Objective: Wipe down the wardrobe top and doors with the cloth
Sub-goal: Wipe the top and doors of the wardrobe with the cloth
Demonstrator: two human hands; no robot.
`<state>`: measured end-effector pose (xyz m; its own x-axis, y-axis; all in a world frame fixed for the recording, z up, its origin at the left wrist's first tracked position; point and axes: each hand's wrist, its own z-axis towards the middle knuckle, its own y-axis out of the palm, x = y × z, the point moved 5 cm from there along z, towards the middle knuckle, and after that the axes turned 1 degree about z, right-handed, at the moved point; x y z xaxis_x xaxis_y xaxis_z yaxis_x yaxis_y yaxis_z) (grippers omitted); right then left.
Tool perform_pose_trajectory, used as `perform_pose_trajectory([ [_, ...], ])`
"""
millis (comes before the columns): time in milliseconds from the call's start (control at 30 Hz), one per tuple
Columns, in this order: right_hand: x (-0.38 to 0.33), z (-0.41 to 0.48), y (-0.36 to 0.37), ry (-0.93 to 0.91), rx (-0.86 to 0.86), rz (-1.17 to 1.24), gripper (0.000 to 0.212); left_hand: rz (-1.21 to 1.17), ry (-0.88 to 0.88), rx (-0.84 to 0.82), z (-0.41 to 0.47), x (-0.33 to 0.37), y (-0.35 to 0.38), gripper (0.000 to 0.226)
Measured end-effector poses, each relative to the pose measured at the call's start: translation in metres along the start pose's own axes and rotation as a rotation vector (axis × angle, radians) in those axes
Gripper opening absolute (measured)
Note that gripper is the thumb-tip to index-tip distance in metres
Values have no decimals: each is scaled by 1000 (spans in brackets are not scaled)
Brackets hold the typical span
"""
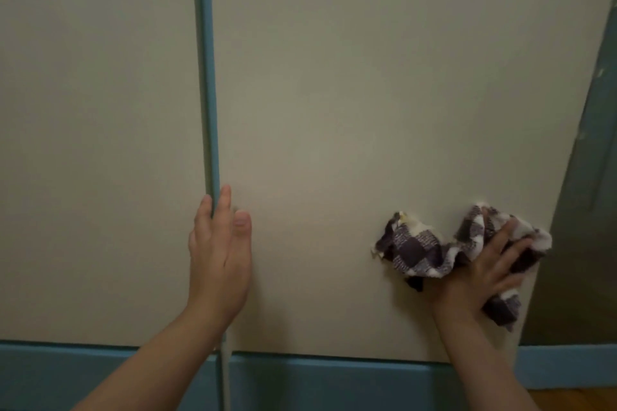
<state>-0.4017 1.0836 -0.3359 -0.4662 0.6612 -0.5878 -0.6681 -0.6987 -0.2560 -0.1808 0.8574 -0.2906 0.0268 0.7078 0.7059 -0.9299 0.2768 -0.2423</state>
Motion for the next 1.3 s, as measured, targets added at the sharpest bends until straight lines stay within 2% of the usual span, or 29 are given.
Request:
perform_pose_trajectory([
  [67, -27, 0, 1, 28, -7, 75, 95, -1, 34, -11, 5, 4, -1, 87],
  [167, -85, -6, 4, -189, 4, 65, 81, -6, 82, 3, 15, 13, -2, 86],
  [267, -147, -20, 9, -423, -18, 63, 89, -26, 116, 49, 30, 22, -4, 85],
  [367, -192, -36, 13, -605, -23, 100, 87, -31, 149, 73, 42, 33, -4, 83],
  [567, -244, -61, 25, -971, -5, 105, 80, -105, 243, 117, 65, 59, -13, 82],
  [700, -261, -52, 19, -1072, 28, 275, 61, -10, 271, 140, 74, 71, -13, 83],
  [800, -266, -28, 9, -1100, 33, 304, 54, 51, 262, 153, 87, 85, -12, 92],
  [1033, -240, 76, -22, -1017, 115, 76, 77, 108, 94, 233, 128, 123, -3, 81],
  [1167, -200, 131, -39, -851, 174, 1, 77, 186, 14, 214, 136, 131, 2, 76],
  [1300, -140, 174, -55, -554, 148, 64, 74, 206, 29, 205, 133, 129, -4, 74],
])
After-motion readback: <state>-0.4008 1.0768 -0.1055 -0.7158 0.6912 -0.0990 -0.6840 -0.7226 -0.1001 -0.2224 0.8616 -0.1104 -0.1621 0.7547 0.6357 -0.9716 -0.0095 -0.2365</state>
